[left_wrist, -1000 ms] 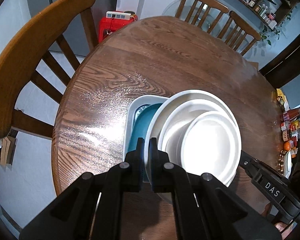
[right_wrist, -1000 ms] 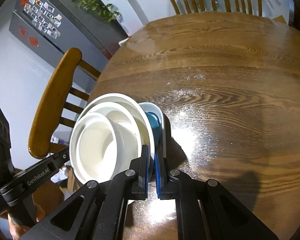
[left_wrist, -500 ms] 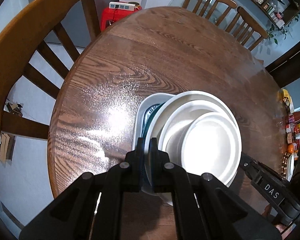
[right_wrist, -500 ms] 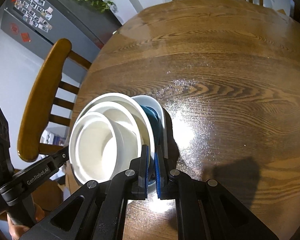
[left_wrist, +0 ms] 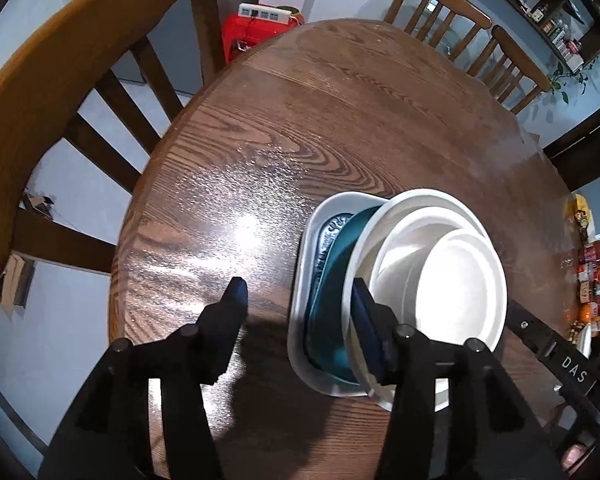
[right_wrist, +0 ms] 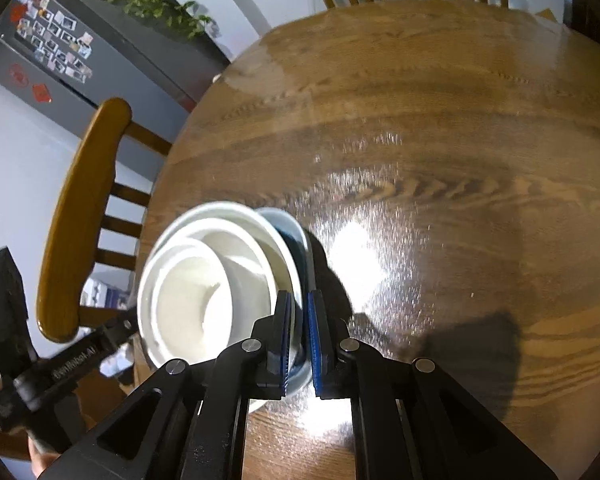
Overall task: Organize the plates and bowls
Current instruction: 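Lower the nested bowl stack onto the teal dish with both grippers, then open both grippers and pull them back from the stack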
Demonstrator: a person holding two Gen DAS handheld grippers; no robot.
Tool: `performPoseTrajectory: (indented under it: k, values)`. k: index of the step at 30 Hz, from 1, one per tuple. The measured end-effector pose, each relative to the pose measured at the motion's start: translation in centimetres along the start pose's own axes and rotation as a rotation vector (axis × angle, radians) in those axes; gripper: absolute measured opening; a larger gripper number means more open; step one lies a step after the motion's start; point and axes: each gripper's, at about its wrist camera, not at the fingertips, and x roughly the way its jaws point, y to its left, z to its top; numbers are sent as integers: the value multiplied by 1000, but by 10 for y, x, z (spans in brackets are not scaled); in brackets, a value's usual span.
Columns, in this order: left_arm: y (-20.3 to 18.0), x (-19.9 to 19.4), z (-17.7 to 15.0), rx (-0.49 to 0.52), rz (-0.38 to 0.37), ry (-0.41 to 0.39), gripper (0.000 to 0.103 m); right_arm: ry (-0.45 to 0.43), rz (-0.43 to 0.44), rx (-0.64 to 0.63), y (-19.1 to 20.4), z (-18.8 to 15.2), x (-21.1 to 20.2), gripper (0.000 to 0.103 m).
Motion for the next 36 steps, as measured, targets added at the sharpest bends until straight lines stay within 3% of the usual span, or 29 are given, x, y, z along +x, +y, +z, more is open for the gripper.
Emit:
performPoseTrajectory:
  k: [3,4,5,7,12,17,21,36]
  values:
    - [3,-11,-3,0,12,-43,51,-47,2,3,3,-1,-10,10]
    - [3,-19,-4,-1,2,-67,57,-67,14,4,3,-2,-14,14]
    - [4,-24,-5,3,-4,-84,69,-81,16,5,3,-3,-19,21]
    - [0,-40,-10,33,11,-138,80,-95,5,-38,9,-9,-28,41]
    - [-12,-65,-32,130,33,-192,85,-132,-41,-212,32,-37,-46,42]
    - [-20,-79,-55,199,42,-212,99,-189,-67,-316,40,-65,-69,47]
    - [-20,-82,-66,224,57,-222,100,-209,-73,-335,36,-80,-75,56]
    - [-21,-93,-92,296,79,-273,102,-232,-63,-352,30,-112,-79,62]
